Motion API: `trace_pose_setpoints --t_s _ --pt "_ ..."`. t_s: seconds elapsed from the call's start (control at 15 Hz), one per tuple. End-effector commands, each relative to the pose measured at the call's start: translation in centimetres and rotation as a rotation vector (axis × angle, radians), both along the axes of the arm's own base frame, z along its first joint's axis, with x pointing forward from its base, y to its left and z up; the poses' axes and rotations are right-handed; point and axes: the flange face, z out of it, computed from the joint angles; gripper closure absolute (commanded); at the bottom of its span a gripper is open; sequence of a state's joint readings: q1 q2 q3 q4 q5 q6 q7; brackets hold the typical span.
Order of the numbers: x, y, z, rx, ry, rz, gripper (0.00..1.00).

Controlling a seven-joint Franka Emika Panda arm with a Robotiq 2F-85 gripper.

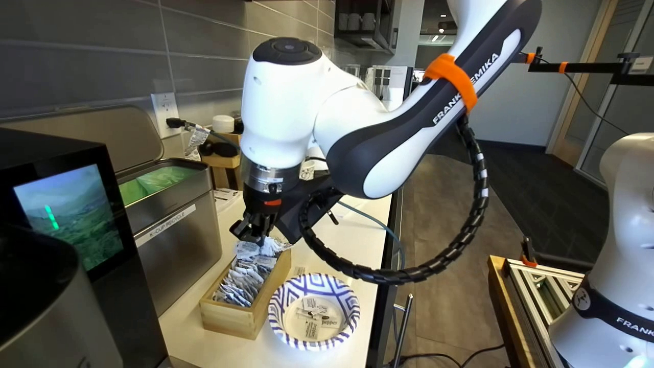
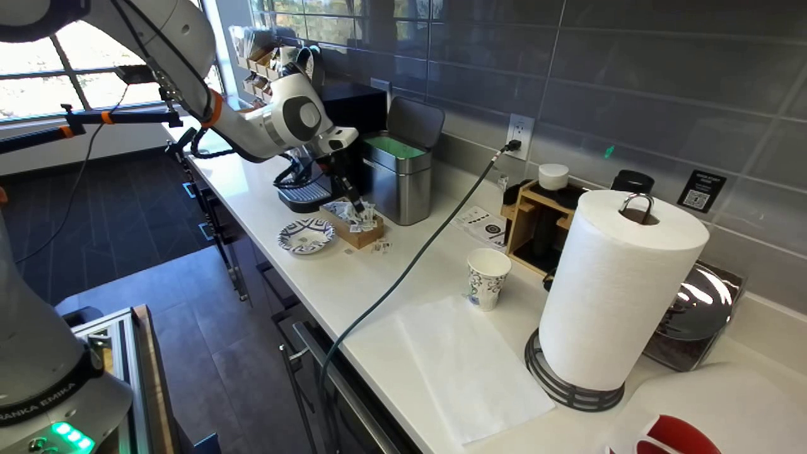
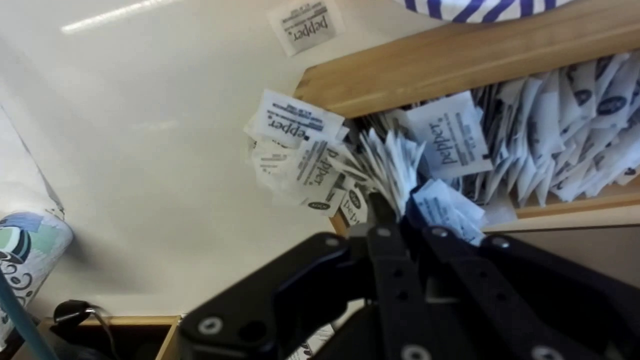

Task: Put some of the contents of the white plate into the wooden bowl

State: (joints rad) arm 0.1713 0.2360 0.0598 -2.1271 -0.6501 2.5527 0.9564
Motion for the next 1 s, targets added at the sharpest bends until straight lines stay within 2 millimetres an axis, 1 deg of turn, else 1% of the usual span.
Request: trace_pose_setpoints --t_s 0.0,0.2,0.93 --pt "0.7 0.4 -1.8 -0.03 0.03 0.012 0.98" --pt "0.5 0.6 -3.0 -0.04 0.051 0.032 0.98" --pt "0.7 0.5 -4.2 -0.05 0.083 0.067 0.98"
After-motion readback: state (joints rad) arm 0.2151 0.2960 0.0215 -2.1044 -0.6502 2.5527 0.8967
